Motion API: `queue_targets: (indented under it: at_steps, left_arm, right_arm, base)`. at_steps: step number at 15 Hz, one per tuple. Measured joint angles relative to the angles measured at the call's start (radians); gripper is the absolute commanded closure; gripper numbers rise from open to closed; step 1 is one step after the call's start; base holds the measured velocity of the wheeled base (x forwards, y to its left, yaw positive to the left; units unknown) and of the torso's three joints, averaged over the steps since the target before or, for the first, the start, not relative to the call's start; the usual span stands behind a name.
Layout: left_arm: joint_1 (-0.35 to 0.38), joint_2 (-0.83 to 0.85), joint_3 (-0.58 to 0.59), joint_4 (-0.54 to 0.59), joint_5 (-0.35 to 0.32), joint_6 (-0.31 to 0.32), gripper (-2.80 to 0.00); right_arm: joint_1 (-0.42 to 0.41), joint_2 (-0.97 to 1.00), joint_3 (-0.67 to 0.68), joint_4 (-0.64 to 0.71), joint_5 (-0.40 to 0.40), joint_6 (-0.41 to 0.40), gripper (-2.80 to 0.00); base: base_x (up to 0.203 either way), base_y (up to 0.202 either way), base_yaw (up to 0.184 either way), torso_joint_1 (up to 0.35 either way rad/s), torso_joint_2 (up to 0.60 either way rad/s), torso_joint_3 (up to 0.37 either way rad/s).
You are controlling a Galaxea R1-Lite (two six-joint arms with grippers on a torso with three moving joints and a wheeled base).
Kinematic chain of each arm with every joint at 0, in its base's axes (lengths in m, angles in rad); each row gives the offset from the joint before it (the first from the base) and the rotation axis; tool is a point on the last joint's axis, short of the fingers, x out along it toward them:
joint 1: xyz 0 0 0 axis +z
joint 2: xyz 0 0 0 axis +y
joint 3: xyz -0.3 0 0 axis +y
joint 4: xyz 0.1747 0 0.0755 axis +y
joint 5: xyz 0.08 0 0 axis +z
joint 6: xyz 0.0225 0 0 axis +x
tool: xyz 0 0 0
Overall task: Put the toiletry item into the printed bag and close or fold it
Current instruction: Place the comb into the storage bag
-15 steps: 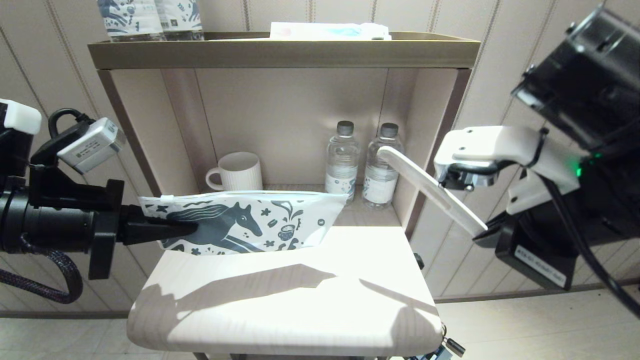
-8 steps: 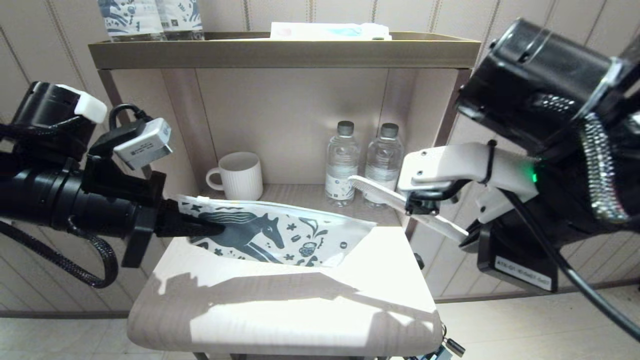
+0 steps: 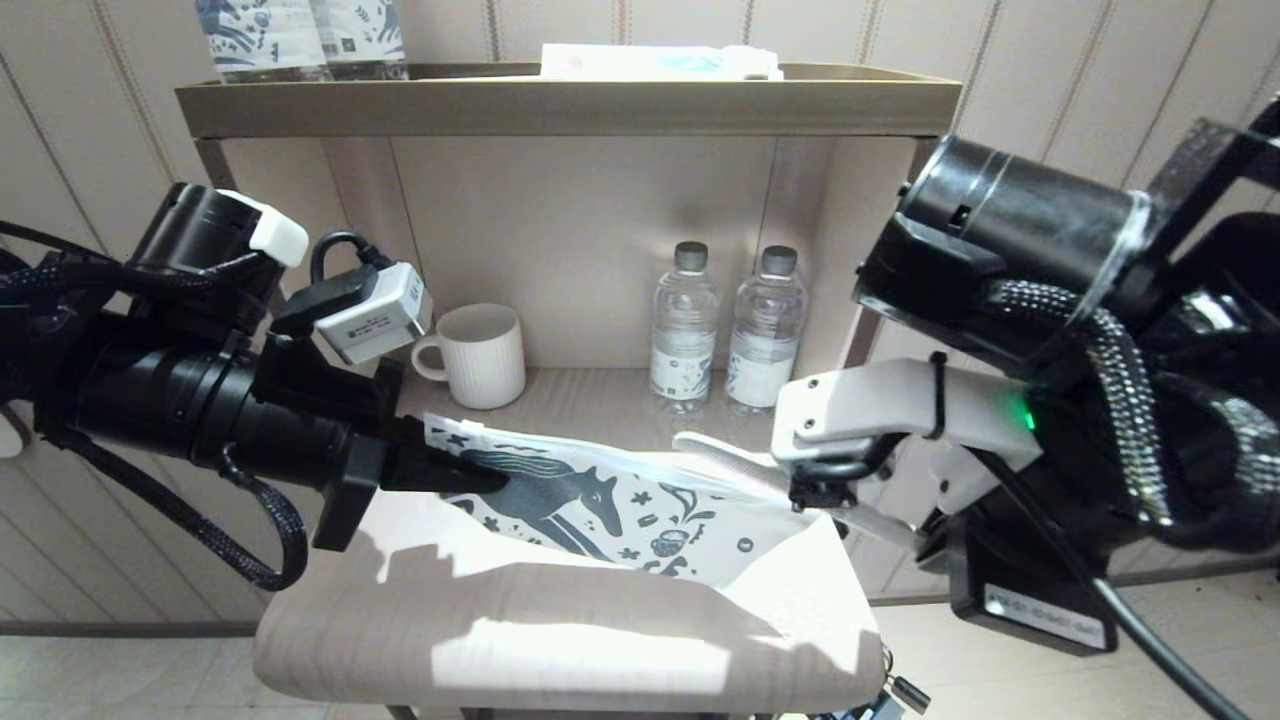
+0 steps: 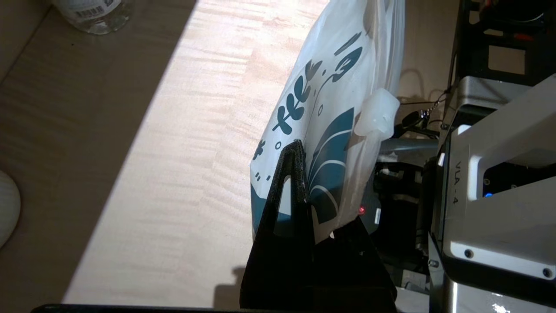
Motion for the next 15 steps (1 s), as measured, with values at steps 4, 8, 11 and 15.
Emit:
queue_targets:
  at_steps: [4, 8, 11, 15]
  left_arm:
    - [-0.015, 0.003, 0.018, -0.019, -0.008, -0.003, 0.0]
    - [-0.017, -0.009, 0.049, -0.058, -0.013, -0.003, 0.0]
    - [-0.016, -0.01, 0.055, -0.06, -0.063, -0.005, 0.0]
    - [-0.015, 0.002, 0.056, -0.136, -0.121, -0.016, 0.0]
  right_arm:
    - [0.02, -0.019, 0.002, 0.004, 0.027, -0.015, 0.0]
    - [0.037, -0.013, 0.004, 0.001, 0.057, -0.02, 0.0]
    - [0.037, -0.023, -0.006, -0.041, 0.061, -0.034, 0.0]
    - [0.016, -0.029, -0.009, -0.256, 0.068, -0.061, 0.0]
  base:
    - [0.0, 0.0, 0.0, 0.0, 0.0, 0.0]
    - [0.0, 0.0, 0.0, 0.0, 0.0, 0.0]
    - [0.0, 0.0, 0.0, 0.0, 0.0, 0.0]
    - [0.0, 0.0, 0.0, 0.0, 0.0, 0.0]
